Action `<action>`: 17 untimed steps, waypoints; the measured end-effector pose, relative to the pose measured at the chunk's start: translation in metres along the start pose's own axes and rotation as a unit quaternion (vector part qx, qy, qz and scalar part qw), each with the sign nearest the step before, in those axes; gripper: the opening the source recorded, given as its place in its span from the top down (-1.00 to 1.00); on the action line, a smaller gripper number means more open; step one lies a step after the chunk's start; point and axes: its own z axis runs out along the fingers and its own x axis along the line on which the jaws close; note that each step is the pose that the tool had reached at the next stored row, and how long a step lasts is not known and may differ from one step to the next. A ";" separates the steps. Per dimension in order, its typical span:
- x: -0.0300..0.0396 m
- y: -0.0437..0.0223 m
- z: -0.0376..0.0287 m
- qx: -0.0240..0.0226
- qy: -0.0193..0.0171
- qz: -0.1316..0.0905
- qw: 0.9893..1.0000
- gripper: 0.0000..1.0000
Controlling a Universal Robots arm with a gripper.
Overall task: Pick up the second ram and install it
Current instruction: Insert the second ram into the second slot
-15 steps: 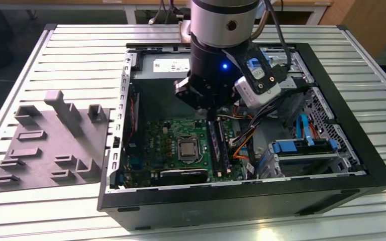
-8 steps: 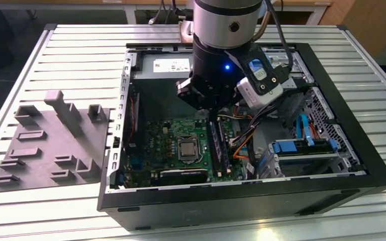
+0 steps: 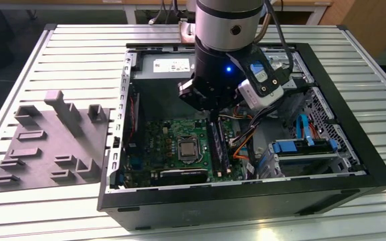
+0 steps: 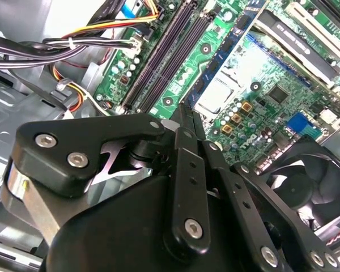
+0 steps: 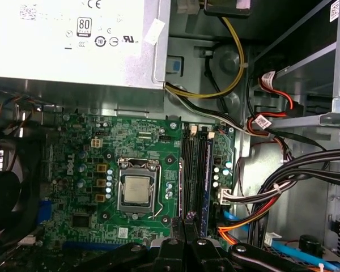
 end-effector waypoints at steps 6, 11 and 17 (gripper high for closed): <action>-0.0006 0.0001 0.0038 0.000 0.000 0.000 1.000 0.77; -0.0010 0.0000 0.0060 0.000 0.000 0.000 1.000 0.77; -0.0012 0.0000 0.0081 0.000 0.000 0.000 1.000 0.77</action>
